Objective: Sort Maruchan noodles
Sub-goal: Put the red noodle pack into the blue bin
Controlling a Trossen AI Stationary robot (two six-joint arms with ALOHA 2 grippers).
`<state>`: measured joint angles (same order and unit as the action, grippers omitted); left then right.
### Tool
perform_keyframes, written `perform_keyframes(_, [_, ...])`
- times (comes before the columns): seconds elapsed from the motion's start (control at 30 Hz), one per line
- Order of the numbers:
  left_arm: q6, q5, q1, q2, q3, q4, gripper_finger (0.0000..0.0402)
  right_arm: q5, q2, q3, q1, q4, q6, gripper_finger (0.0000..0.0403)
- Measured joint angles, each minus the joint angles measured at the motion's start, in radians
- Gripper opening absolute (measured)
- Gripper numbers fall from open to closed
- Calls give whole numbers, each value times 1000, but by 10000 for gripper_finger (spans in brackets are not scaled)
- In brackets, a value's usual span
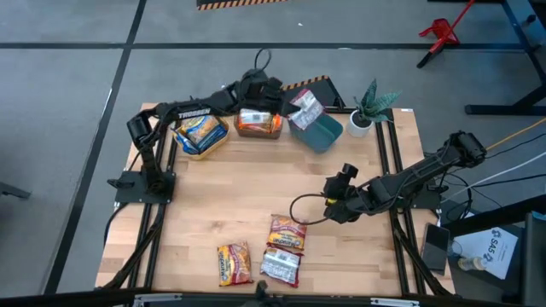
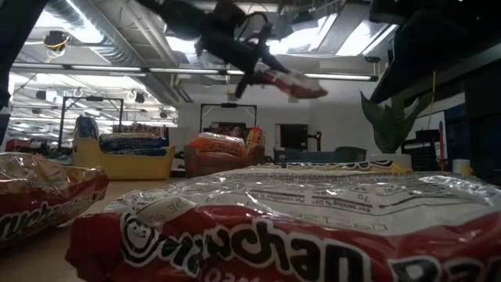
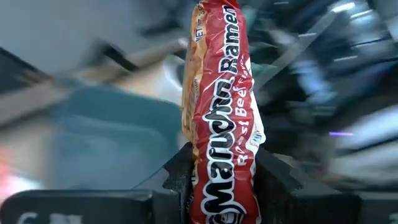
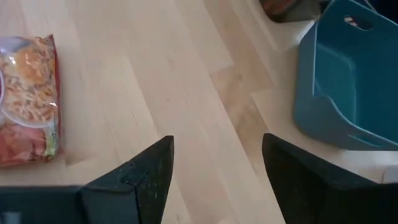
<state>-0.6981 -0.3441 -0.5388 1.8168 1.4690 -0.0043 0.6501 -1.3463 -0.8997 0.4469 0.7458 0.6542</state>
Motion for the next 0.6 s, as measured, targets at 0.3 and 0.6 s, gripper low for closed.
perform_keyframes(0.3, [320, 440, 89, 29, 121, -208, 107, 3, 0, 0, 1, 0, 76, 232])
perform_keyframes(0.6, [351, 475, 80, 195, 159, -154, 106, -43, 0, 0, 1, 12, 78, 232])
